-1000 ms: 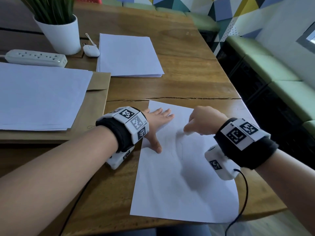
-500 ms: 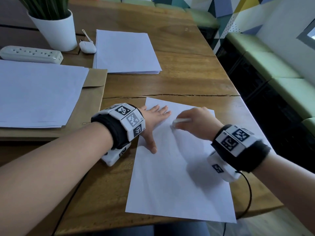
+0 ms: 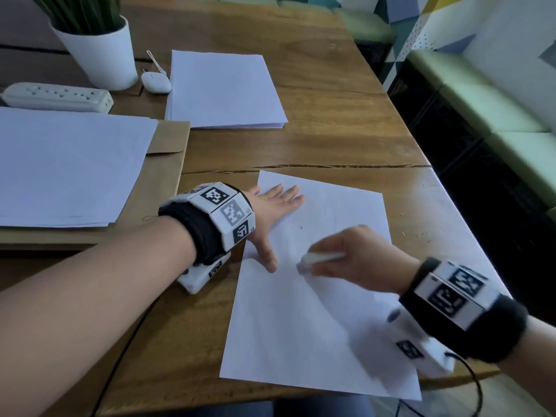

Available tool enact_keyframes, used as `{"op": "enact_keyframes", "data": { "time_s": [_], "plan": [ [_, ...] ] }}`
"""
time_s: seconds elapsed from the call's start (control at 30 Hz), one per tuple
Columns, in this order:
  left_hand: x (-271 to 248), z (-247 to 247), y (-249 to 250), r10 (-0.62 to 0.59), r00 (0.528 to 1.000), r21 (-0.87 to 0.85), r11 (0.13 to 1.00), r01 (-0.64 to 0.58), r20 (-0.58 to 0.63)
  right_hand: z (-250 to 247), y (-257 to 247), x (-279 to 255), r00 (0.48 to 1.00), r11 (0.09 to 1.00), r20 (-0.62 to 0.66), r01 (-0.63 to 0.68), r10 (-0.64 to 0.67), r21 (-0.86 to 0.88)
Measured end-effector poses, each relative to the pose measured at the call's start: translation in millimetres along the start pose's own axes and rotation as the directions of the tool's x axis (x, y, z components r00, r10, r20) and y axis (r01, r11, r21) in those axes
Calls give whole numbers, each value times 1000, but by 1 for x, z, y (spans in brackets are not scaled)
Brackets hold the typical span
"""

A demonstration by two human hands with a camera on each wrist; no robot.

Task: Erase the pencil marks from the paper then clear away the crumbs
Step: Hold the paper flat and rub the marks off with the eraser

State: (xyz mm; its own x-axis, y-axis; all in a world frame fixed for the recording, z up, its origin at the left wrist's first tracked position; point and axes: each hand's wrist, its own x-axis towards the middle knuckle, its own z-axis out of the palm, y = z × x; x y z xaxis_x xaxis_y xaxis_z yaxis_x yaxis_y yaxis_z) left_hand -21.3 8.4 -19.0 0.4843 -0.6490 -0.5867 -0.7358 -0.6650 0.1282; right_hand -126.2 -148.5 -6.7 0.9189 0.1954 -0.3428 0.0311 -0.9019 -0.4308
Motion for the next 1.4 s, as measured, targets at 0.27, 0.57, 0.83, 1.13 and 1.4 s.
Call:
{"op": "enact_keyframes", "data": {
  "time_s": [0.27, 0.57, 0.83, 1.13, 1.4],
  "plan": [
    [-2, -2, 2, -12, 1000, -23, 1000, 12, 1, -17, 4, 31, 987, 987, -109, -101, 115, 124],
    [-1, -1, 1, -1, 1000, 0, 1000, 1, 1, -18, -7, 21, 999, 999, 11, -52, 52, 14],
    [-1, 0, 2, 9, 1000, 12, 1000, -9, -11, 3, -24, 21, 999, 996, 39, 34, -31, -87],
    [1, 1, 1, 7, 1000, 12, 1000, -6, -24, 4, -24, 28, 999, 997, -21, -30, 28, -77],
    [0, 1, 2, -1, 999, -7, 1000, 1, -43, -9, -27, 45, 986, 994, -136, -98, 92, -38]
  ]
}}
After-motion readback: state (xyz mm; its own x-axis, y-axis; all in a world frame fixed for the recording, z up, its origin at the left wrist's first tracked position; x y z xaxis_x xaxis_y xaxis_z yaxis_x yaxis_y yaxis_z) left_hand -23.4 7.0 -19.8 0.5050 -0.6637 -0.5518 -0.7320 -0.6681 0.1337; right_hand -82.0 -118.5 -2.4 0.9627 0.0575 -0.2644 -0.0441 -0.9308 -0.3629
